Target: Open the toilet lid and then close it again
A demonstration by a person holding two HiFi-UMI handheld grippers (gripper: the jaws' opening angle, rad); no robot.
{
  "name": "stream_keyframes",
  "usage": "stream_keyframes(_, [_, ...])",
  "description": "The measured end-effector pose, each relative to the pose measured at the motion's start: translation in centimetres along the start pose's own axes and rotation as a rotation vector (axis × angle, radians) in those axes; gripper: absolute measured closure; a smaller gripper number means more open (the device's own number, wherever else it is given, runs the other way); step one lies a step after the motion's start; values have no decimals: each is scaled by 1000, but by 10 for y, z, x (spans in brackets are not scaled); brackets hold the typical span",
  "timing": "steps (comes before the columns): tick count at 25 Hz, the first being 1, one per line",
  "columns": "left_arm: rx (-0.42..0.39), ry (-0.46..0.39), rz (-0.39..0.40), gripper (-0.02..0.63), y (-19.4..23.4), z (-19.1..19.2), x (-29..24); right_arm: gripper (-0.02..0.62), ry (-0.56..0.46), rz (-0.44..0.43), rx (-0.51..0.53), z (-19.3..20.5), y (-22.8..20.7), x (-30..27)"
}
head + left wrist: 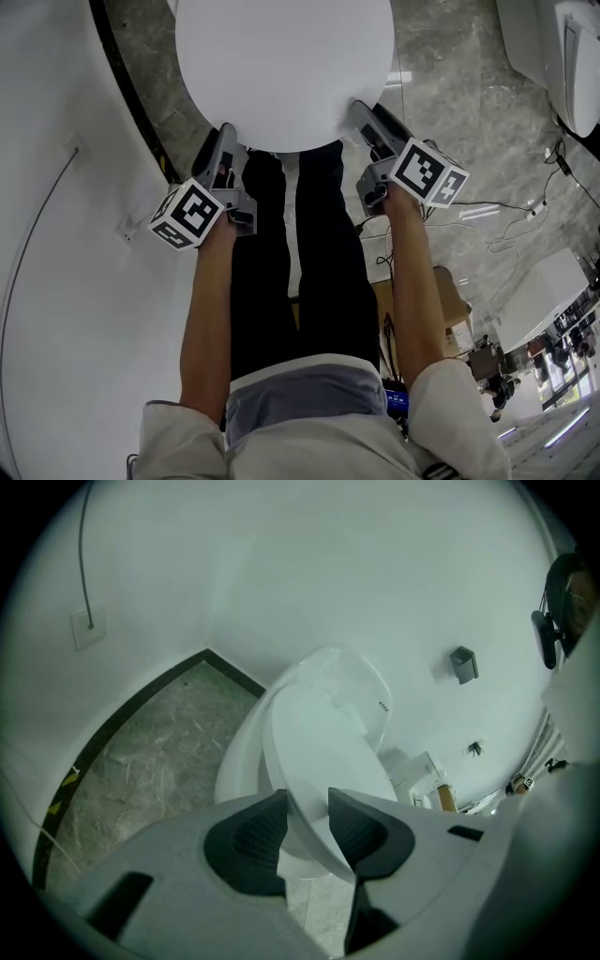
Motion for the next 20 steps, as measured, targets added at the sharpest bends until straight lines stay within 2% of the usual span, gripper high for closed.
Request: stream_keyframes(20, [-17,-67,55,489,-39,-36,34,403,-89,-20,-46,-30,43,30])
Point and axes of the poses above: the fingertips, and each gripper's own axes: x backward along the fingers, y to its left, z out of its underside, the point moved 3 cm from there along x, backward along the fingers, and after that the axes turned 3 degrees about x, right-handed, at the moved point
